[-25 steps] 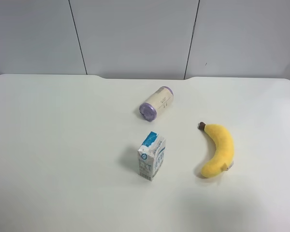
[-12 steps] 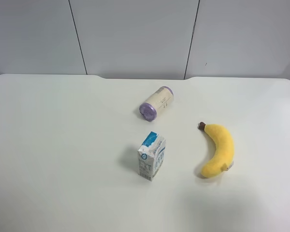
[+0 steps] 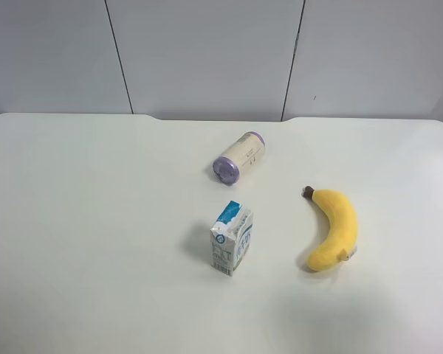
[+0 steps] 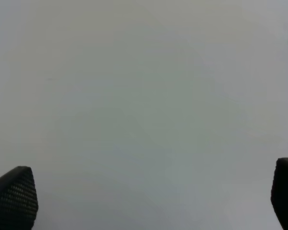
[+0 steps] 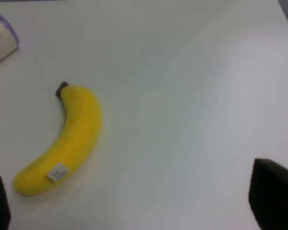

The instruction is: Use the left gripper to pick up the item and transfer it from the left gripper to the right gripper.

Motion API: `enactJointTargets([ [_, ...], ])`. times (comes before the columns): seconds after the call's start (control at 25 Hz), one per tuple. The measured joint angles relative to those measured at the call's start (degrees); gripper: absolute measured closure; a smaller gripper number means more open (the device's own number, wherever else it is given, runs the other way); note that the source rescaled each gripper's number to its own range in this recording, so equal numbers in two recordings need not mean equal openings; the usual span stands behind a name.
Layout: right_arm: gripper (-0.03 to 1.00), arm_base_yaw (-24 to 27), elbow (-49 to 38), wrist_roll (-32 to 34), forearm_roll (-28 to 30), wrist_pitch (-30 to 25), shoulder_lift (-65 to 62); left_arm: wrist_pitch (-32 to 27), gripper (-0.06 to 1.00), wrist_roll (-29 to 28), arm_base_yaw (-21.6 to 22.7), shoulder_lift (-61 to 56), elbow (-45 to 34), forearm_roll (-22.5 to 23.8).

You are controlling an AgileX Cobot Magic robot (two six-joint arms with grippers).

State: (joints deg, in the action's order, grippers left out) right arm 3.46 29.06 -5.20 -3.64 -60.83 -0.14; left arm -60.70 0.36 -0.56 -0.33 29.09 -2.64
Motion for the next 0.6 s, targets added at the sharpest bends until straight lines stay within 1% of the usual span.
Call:
enactJointTargets([
  [0.6,-0.03,0.00,0.00,0.00,0.00,0.00,0.00,0.00,-0.06,-0.05,0.00,0.00,0.00,0.00],
])
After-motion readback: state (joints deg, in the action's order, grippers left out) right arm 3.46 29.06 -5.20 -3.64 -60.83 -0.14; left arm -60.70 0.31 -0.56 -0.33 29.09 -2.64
